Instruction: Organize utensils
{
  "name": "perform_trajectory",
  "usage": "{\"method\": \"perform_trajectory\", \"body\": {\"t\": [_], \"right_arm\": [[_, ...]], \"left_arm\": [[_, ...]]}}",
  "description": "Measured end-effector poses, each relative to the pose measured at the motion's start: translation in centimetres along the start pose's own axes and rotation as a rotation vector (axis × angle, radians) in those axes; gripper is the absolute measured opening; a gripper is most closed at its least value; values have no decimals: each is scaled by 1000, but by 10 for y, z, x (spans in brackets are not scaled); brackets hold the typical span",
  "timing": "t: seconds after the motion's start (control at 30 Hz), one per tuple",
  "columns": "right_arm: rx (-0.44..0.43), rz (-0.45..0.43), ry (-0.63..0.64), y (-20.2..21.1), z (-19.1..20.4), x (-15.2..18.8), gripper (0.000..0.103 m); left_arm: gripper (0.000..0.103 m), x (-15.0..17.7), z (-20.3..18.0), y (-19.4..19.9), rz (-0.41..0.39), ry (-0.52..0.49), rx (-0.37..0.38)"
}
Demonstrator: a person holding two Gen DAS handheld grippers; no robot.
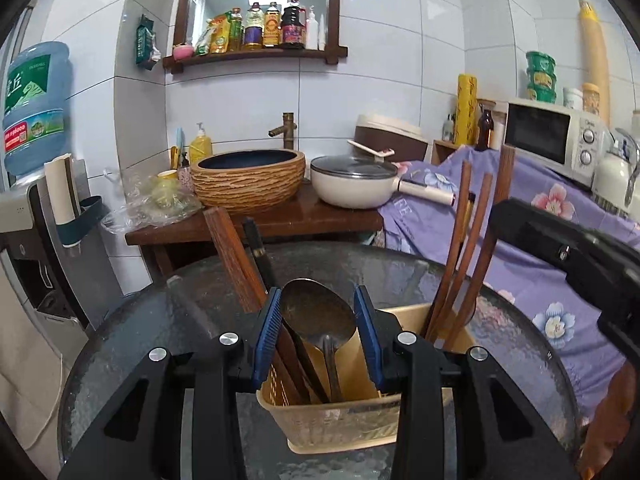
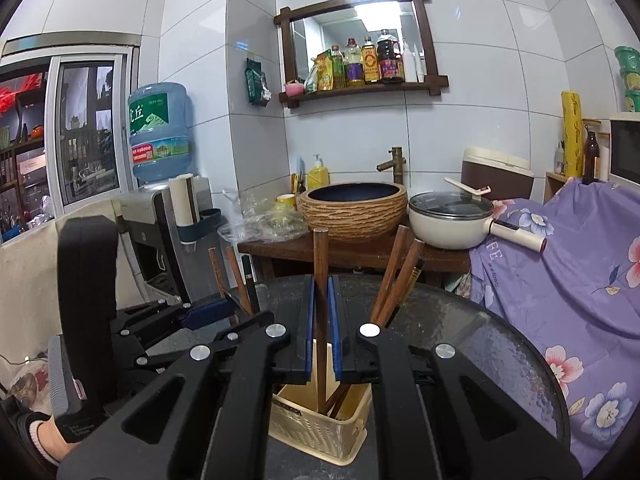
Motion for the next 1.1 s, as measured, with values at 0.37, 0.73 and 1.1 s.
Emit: {"method": "perform_trajectory", "body": {"t": [0.37, 0.73, 1.1], "right_arm": [[7, 12, -17, 3, -7, 7, 10], [-26, -134, -31, 72, 12, -11, 79], [-10, -46, 44, 128, 72, 97, 97]], "left_arm": [[51, 19, -3, -6, 33, -31, -1], [97, 5, 39, 75, -142, 15, -98], [97, 117, 78, 147, -82, 72, -152]]}}
Point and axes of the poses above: each gripper's, at about its wrist camera, not at the fingertips, and y roughly against the way its jaws point, z to its left, x to its underside, the point moved 9 cm from there along -y, roughly the way its jaws point, and after that the axes turned 10 degrees about -x, right-handed, at the moved point
